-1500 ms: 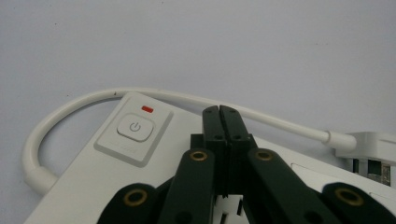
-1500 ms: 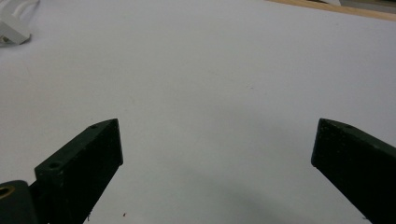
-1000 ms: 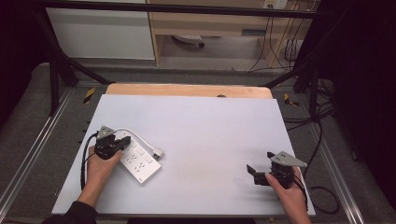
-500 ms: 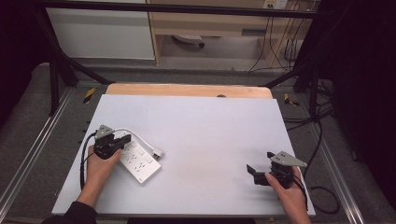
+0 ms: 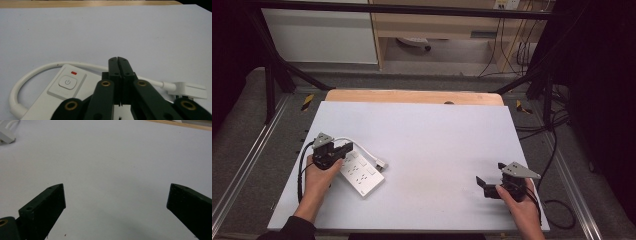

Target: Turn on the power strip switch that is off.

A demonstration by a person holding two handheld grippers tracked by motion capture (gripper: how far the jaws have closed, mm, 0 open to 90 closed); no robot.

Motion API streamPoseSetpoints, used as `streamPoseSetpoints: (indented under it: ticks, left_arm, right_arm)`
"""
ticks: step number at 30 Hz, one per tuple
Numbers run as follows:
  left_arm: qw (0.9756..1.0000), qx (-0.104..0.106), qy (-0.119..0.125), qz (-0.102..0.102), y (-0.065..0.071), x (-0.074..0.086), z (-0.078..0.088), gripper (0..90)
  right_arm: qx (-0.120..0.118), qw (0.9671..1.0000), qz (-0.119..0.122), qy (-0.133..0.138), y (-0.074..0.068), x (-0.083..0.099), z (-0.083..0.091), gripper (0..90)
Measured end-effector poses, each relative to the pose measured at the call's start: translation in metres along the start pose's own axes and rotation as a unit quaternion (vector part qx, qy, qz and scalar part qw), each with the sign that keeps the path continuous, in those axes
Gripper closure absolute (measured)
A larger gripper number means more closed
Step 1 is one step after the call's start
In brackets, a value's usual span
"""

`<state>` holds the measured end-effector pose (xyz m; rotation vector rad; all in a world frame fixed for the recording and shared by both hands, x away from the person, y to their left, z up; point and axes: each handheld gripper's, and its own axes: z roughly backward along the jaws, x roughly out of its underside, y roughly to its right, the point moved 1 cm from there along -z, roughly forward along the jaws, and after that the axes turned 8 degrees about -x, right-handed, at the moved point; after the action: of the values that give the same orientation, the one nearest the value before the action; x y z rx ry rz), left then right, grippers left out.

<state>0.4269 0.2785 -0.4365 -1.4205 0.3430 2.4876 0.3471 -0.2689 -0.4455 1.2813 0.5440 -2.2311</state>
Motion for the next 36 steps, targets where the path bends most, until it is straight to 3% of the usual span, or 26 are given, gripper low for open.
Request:
streamPoseSetpoints:
  ticks: [10, 16, 20, 27, 36]
  left_arm:
    - [0.9993, 0.011, 0.036, 0.002, 0.006, -0.004, 0.003, 65.8]
    - [0.9991, 0.004, 0.042, 0.009, 0.007, -0.006, 0.003, 49.1]
    - [0.999, -0.002, 0.041, 0.015, 0.007, -0.007, 0.004, 43.5]
    - [0.9987, 0.003, 0.048, 0.014, 0.01, -0.009, 0.004, 35.4]
    - [0.9972, 0.02, 0.07, 0.014, 0.017, -0.014, 0.008, 7.9]
  right_arm:
    - [0.0, 1.0, -0.001, 0.001, 0.0, 0.0, 0.0, 2.6]
    - [0.0, 1.0, -0.001, 0.0, 0.0, 0.0, 0.001, 2.6]
    - [0.001, 1.0, 0.0, 0.0, 0.0, 0.0, 0.0, 2.6]
    - [0.001, 1.0, -0.001, 0.001, 0.0, 0.0, 0.001, 2.6]
    - [0.001, 1.0, -0.001, 0.001, 0.0, 0.0, 0.001, 2.6]
